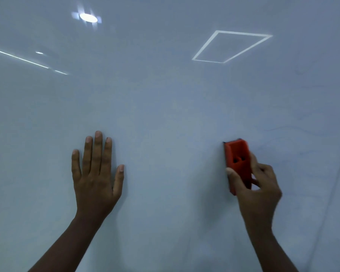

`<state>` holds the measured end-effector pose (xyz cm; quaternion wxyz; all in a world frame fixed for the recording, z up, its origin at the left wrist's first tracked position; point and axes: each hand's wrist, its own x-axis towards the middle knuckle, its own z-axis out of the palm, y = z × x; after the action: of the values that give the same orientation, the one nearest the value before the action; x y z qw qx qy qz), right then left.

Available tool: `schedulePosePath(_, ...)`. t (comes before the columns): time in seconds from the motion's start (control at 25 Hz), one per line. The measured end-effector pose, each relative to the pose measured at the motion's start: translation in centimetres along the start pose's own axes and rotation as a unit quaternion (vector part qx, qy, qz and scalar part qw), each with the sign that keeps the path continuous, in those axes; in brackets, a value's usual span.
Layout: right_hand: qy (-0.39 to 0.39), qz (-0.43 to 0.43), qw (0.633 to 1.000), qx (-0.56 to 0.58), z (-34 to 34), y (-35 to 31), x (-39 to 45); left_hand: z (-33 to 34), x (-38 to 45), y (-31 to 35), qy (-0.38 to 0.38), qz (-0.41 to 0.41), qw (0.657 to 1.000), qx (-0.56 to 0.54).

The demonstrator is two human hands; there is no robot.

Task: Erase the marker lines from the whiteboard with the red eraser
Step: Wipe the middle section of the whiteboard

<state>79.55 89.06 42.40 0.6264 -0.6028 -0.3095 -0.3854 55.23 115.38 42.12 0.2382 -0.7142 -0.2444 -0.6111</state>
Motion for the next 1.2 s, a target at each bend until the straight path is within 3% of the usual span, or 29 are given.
schedulePosePath(0.16,0.028,0.089,0.996,0.009,-1.1,1.9,-2.8,-0.4,-2.4,0.3,-0.023,-0.017,1.0,0.002)
schedulePosePath(0.52,-0.136,-0.051,0.981,-0.131,2.0,1.3,-16.9,-0.2,-9.4,3.7,-0.07,-0.076,0.994,-0.021)
schedulePosePath(0.64,-0.186,-0.054,0.972,-0.133,1.2,3.4,-21.6,-0.3,-12.8,4.6,-0.1,-0.07,0.992,-0.026)
schedulePosePath(0.72,-0.211,-0.009,0.971,-0.112,0.6,3.5,-22.4,-0.4,-14.7,4.7,-0.117,-0.06,0.991,-0.026)
schedulePosePath(0.8,-0.201,0.068,0.974,-0.077,0.4,2.6,-21.0,-0.4,-16.1,4.5,-0.128,-0.052,0.99,-0.024)
schedulePosePath(0.92,-0.102,0.182,0.978,0.029,0.6,1.6,-16.2,-0.3,-17.5,4.1,-0.136,-0.044,0.989,-0.028)
schedulePosePath(1.04,-0.034,0.225,0.97,0.089,0.5,0.5,-11.3,-0.3,-18.8,4.0,-0.143,-0.04,0.988,-0.03)
schedulePosePath(1.2,-0.042,0.266,0.959,0.091,0.9,-0.7,-13.2,-0.3,-20.4,3.7,-0.161,-0.029,0.986,-0.018)
